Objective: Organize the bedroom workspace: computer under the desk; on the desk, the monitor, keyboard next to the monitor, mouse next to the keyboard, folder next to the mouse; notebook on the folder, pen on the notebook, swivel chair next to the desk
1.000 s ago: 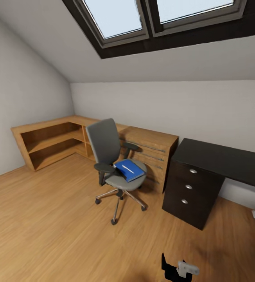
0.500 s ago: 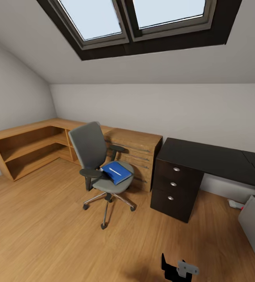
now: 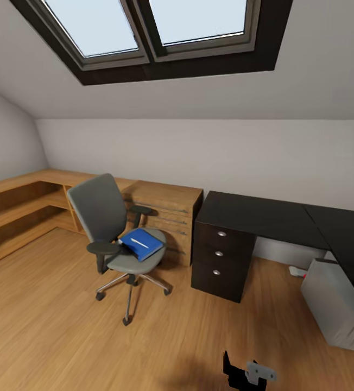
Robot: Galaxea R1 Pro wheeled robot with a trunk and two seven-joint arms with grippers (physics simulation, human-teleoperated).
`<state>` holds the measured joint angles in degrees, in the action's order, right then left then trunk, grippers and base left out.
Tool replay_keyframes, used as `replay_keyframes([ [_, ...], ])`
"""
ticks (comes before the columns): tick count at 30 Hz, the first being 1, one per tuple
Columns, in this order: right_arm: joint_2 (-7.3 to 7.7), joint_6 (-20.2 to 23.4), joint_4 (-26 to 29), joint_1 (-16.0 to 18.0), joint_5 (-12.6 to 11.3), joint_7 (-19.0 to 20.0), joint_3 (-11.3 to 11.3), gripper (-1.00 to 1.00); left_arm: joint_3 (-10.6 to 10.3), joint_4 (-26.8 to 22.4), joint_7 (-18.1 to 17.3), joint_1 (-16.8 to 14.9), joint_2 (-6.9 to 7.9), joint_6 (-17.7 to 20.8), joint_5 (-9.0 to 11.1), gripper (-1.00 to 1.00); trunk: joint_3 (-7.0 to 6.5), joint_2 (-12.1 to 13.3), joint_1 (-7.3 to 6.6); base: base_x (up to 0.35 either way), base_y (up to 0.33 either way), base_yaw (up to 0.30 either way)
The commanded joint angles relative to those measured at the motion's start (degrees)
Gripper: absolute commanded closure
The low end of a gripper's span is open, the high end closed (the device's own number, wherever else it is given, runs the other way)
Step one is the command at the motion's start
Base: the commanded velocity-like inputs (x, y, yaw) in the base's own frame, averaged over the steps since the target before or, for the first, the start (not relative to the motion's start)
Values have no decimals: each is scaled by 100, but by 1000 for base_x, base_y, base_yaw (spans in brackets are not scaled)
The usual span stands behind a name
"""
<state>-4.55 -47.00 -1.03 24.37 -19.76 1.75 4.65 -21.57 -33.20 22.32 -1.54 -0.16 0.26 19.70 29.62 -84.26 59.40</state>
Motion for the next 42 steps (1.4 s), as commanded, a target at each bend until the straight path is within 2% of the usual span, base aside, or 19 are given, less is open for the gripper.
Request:
replay_keyframes([
  [1, -2, -20, -11, 7, -63, 18, 45, -100, -38, 42, 46, -5, 7, 17, 50, -100, -13, 38, -23, -19, 0, -266],
  [13, -2, -14, -11, 7, -61, 18, 45, -100, -31, 317, 44, -22, -3, 34, 51, -100, -228, 519, -286, -242, 0, -266],
  [42, -10, -7, -11, 7, -54, 18, 53, -100, -22, 340, 45, -22, -10, 15, 51, -100, -711, 1683, -923, -338, 0, -249],
])
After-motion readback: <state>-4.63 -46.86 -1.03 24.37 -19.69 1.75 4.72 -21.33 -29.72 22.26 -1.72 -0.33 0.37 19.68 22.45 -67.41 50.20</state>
